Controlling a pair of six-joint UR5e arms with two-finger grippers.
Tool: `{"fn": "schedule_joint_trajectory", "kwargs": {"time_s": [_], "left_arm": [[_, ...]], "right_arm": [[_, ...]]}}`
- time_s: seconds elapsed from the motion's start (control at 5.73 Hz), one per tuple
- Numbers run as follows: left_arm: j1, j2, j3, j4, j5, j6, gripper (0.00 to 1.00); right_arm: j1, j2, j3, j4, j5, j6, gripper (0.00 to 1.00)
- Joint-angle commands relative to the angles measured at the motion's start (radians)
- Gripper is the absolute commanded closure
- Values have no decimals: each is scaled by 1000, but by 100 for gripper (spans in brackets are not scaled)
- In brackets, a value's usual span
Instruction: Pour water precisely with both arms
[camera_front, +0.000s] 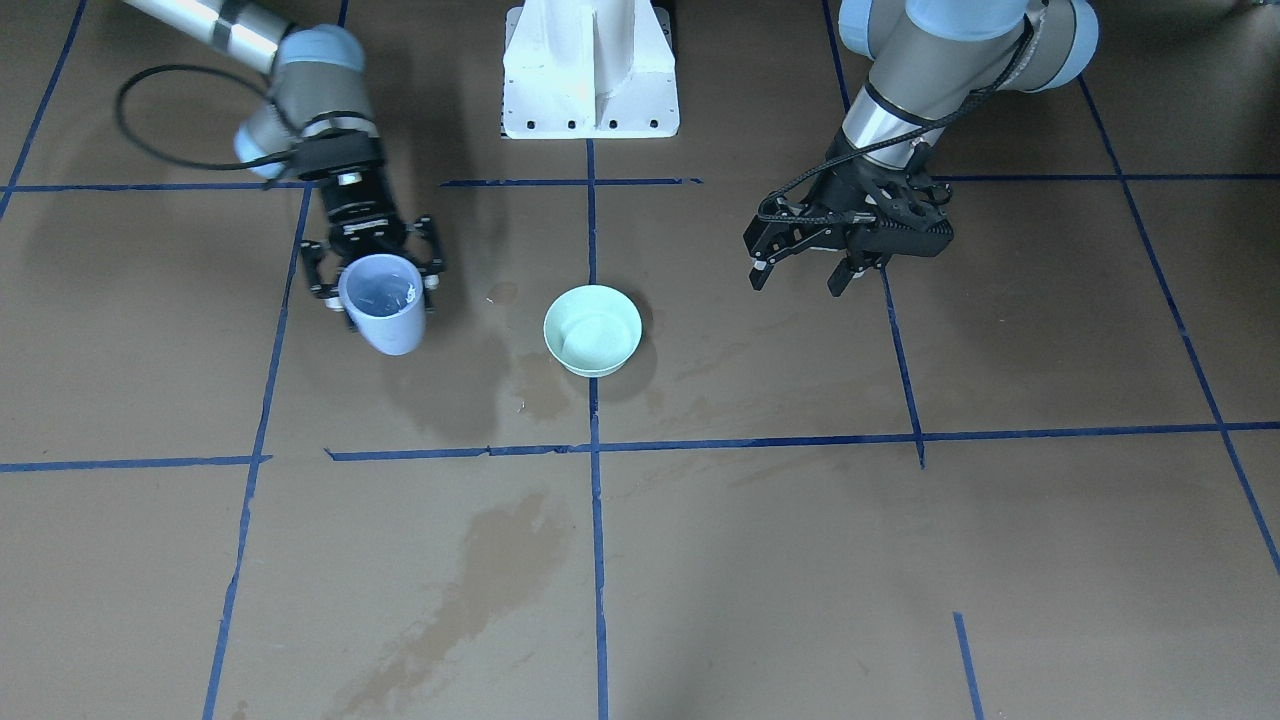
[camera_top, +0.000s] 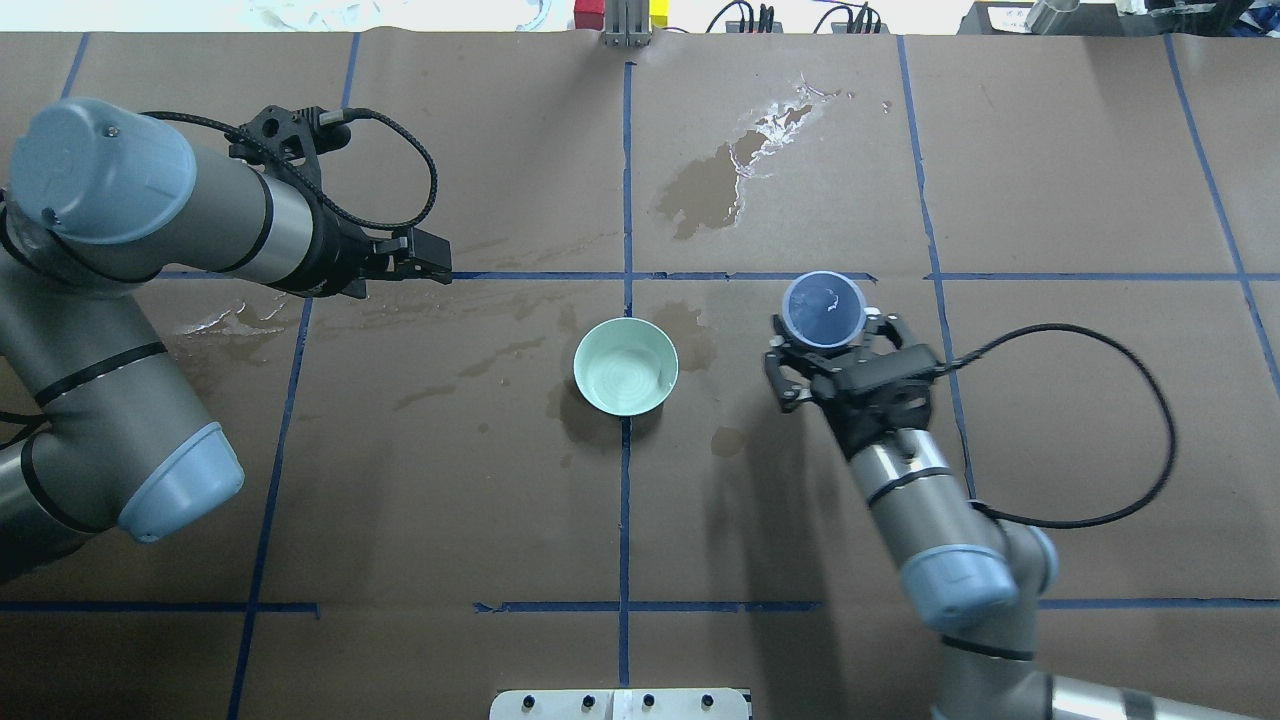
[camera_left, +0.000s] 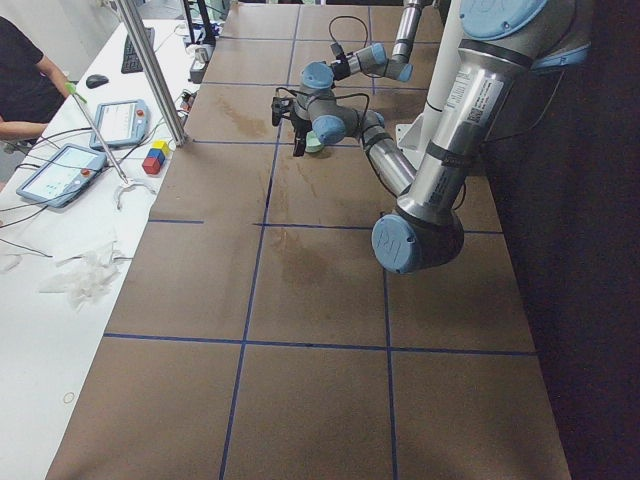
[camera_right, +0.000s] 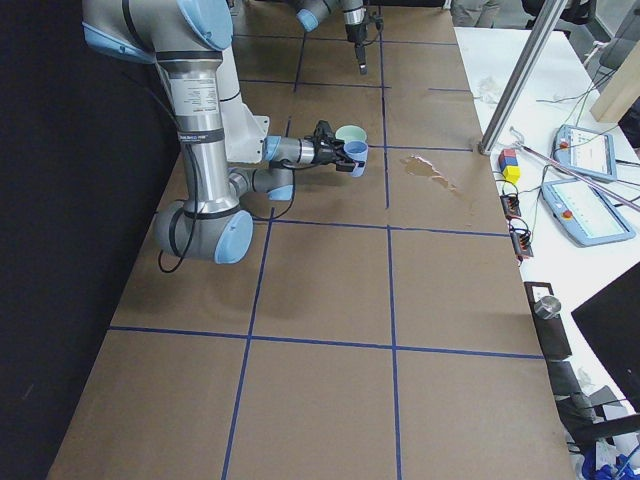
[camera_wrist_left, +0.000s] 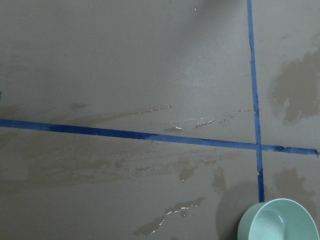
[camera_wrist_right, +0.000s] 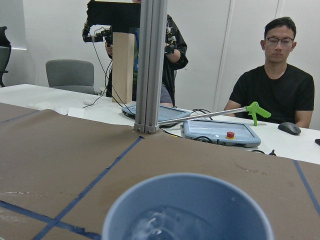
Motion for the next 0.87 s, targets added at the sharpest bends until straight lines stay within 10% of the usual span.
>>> {"fn": "schedule_joint_trajectory", "kwargs": {"time_s": [0.0,0.7], "left_arm": [[-1,2,-2,2,2,-1,1],[-3,6,5,0,2,0,1]], "right_arm": [[-16,110,-4,-253,-29,-3,92],[-22,242,-8,-615,-20,-8,94]]}}
